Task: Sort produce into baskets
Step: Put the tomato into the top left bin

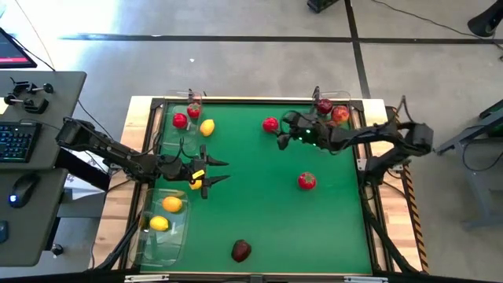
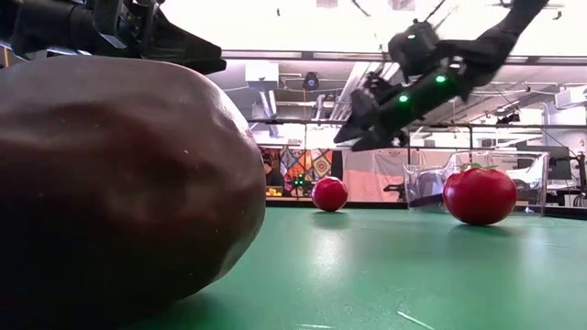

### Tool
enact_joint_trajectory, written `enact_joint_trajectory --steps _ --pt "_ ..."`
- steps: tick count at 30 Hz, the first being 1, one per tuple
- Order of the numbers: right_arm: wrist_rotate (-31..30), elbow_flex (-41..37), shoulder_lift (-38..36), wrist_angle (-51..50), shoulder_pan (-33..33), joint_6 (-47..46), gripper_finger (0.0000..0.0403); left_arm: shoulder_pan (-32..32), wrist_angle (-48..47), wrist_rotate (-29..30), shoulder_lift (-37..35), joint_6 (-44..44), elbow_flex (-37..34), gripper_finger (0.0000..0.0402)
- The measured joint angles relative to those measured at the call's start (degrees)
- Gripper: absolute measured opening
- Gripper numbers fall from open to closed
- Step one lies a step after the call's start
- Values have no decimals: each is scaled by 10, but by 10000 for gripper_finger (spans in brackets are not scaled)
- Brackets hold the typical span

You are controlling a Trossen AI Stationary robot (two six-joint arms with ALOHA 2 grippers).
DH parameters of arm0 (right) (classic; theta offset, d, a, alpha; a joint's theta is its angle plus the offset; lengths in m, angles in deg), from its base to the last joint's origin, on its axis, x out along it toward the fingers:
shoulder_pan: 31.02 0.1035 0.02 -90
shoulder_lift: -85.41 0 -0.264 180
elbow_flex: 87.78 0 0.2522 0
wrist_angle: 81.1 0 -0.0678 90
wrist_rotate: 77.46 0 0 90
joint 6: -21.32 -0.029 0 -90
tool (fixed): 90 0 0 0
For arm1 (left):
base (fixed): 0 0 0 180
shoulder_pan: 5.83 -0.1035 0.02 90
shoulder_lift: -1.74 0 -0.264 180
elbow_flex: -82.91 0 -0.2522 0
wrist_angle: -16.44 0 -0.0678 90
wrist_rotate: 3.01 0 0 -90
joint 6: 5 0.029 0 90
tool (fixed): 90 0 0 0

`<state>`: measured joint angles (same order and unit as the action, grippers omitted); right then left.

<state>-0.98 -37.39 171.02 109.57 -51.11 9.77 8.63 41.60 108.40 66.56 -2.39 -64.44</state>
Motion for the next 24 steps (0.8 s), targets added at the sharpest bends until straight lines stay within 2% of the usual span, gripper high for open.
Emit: enact_joint_trajectory --steps 4,10,17,24 --pt "20 62 60 -63 -16 53 323 0 0 -2 0 -4 0 184" --pt "33 135 138 -148 -49 63 323 0 -2 -2 0 -4 0 184" --pt "135 167 183 -152 -66 65 323 0 -2 -2 0 -5 0 184" --pt "183 166 191 -141 -79 61 323 0 -2 -2 0 -5 0 184"
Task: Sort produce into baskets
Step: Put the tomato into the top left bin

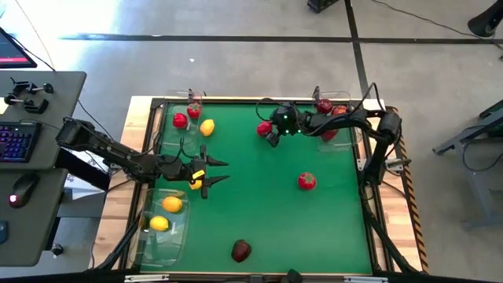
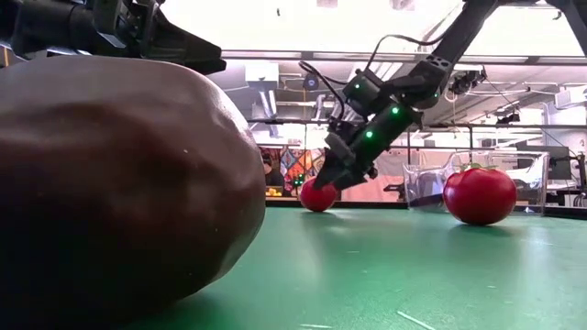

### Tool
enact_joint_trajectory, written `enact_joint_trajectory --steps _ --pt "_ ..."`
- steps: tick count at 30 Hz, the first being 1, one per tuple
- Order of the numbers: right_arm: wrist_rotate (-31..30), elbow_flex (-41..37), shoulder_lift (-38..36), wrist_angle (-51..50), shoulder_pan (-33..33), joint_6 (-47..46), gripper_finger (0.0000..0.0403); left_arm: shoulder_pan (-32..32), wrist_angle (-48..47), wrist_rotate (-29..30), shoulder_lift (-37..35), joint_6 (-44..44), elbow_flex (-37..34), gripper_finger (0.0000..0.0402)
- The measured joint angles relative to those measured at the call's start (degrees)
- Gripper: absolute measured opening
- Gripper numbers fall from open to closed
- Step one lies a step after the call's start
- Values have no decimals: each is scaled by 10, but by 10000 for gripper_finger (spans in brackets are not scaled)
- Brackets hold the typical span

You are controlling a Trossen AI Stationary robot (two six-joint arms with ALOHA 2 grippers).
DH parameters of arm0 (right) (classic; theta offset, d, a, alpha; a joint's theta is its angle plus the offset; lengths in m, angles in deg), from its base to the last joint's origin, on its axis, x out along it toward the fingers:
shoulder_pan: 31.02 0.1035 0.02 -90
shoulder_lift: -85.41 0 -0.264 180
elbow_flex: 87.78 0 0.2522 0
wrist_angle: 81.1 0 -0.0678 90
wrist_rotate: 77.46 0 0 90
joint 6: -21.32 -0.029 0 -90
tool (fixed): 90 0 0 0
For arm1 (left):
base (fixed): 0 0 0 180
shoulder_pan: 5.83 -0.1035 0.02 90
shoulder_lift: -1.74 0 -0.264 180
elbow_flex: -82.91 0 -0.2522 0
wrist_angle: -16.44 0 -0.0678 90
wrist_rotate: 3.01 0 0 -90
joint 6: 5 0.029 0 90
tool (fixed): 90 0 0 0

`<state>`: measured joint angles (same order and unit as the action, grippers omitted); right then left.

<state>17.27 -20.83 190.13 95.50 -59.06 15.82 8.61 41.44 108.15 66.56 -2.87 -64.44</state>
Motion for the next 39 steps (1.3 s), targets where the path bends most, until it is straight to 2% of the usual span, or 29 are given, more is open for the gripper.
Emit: enact_joint_trajectory --steps 7,11,17,20,24,28,33,39 --pt "15 0 0 32 2 44 308 0 0 0 0 0 0 184" --pt "16 0 0 37 2 45 270 0 0 0 0 0 0 184" --pt "55 0 0 40 8 56 199 0 0 0 0 0 0 184" --pt "60 0 0 37 18 60 181 0 0 0 0 0 0 184" --pt "55 -1 1 31 38 57 179 0 0 0 0 0 0 184" --pt "0 -1 -1 14 67 56 194 0 0 0 0 0 0 184" --pt "-80 23 -1 -35 117 77 240 0 0 0 0 0 0 184" --pt "-235 66 -2 -87 183 143 290 0 0 0 0 0 0 184"
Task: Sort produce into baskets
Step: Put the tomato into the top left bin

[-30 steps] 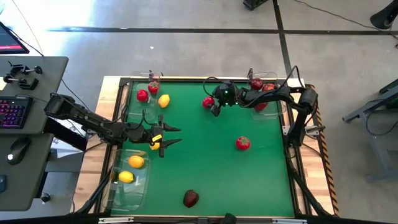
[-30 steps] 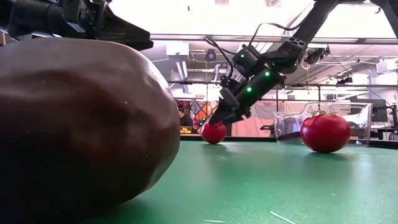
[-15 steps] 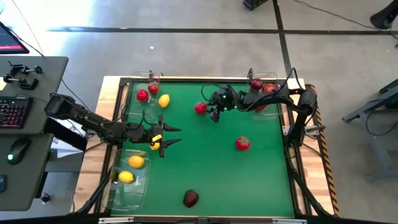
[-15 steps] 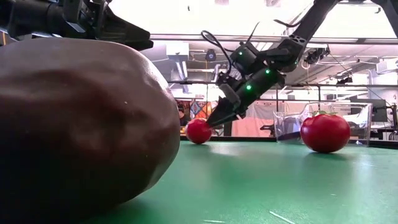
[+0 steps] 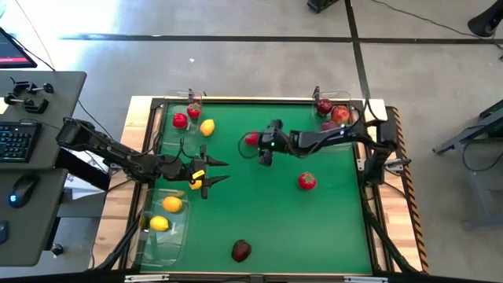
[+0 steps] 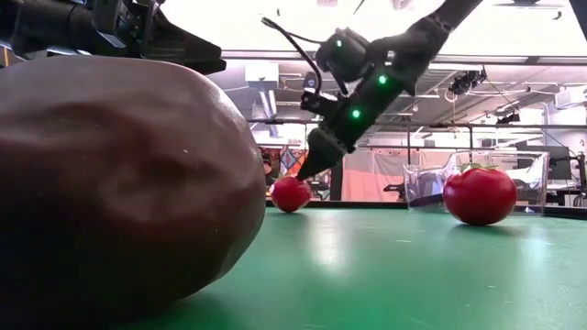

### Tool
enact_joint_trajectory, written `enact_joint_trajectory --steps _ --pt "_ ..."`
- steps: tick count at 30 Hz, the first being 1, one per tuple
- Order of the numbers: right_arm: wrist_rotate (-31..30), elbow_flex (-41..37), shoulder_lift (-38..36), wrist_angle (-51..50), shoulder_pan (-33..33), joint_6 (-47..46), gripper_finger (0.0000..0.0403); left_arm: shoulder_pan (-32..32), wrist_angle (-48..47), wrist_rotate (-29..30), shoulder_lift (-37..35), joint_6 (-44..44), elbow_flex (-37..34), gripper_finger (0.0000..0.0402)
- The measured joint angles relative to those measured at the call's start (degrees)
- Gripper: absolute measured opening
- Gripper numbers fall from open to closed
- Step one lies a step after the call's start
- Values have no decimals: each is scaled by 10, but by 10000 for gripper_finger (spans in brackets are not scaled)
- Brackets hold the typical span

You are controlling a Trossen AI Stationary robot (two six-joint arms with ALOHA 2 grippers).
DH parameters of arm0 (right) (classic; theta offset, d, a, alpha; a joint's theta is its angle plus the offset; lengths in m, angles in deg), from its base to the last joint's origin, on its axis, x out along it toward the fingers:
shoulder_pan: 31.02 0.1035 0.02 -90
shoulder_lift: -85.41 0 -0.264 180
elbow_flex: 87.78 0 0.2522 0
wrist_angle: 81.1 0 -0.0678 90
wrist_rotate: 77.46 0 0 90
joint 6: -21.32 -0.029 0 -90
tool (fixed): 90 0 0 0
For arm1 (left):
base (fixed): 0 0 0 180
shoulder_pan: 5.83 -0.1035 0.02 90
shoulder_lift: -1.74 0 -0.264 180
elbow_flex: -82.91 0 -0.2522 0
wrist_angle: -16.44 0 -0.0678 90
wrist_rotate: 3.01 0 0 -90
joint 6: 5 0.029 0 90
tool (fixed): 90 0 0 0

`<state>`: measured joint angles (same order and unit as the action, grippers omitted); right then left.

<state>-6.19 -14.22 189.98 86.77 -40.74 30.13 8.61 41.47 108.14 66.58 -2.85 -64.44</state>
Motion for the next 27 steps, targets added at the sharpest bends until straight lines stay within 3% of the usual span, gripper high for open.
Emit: enact_joint_trajectory --steps 2,5,10,14,22,27 --pt "-41 10 0 -11 13 13 296 0 0 0 0 0 0 184" --pt "-46 24 0 -18 13 -12 297 0 0 0 0 0 0 184" --pt "-29 35 -1 -22 -14 -90 298 0 0 0 0 0 0 184" --pt "29 30 -1 -25 -37 -100 298 0 -3 0 0 0 0 184" --pt "51 3 1 -2 -18 135 298 0 -9 0 0 0 0 184" --pt "-3 -4 2 -6 -1 240 298 0 -9 0 0 -2 0 184"
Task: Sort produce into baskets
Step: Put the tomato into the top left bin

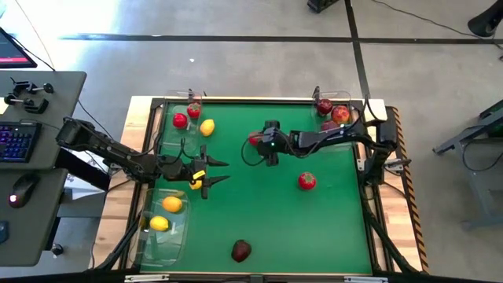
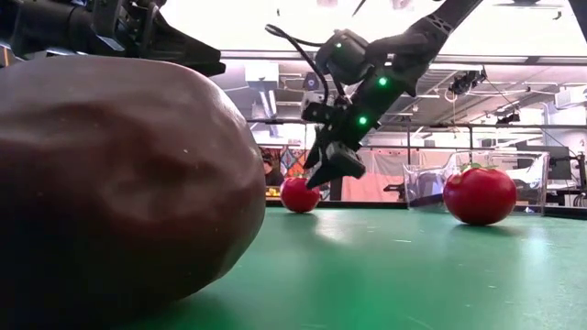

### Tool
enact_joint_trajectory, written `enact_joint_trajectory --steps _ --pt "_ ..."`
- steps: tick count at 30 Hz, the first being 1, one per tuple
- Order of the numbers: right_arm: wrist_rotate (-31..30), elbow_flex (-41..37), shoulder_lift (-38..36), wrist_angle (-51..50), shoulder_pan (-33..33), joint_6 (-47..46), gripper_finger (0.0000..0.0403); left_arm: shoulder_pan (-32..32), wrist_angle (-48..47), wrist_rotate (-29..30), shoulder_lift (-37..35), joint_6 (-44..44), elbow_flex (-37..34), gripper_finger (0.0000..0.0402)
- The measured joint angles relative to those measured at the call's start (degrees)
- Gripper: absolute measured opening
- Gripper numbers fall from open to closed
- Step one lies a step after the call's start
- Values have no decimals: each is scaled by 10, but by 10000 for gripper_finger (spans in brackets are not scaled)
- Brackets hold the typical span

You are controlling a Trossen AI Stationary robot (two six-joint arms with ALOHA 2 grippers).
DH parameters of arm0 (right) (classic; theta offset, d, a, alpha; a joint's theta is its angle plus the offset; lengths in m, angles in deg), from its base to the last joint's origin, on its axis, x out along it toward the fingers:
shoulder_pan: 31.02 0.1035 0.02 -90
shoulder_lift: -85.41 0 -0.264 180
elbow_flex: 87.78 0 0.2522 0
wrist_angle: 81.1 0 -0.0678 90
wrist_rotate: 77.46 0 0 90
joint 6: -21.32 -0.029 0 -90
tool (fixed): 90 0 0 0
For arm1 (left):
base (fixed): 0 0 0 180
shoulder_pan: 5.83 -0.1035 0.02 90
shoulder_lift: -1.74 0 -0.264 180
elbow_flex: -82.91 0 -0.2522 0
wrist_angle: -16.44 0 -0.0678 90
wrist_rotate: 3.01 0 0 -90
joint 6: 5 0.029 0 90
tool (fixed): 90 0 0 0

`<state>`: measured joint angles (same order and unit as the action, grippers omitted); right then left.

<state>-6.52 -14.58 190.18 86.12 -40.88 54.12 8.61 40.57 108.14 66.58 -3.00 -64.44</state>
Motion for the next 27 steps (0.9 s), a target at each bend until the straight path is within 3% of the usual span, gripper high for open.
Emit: enact_joint_trajectory --steps 9,16,19,27 --pt "-2 0 9 10 -11 60 298 0 0 0 0 0 0 184" --pt "-20 0 63 57 -17 122 298 0 0 0 0 0 0 184" --pt "-45 -1 84 89 -8 127 298 0 -2 0 0 0 0 184" --pt "-15 -1 87 109 -13 81 286 -1 -3 0 0 0 0 184"
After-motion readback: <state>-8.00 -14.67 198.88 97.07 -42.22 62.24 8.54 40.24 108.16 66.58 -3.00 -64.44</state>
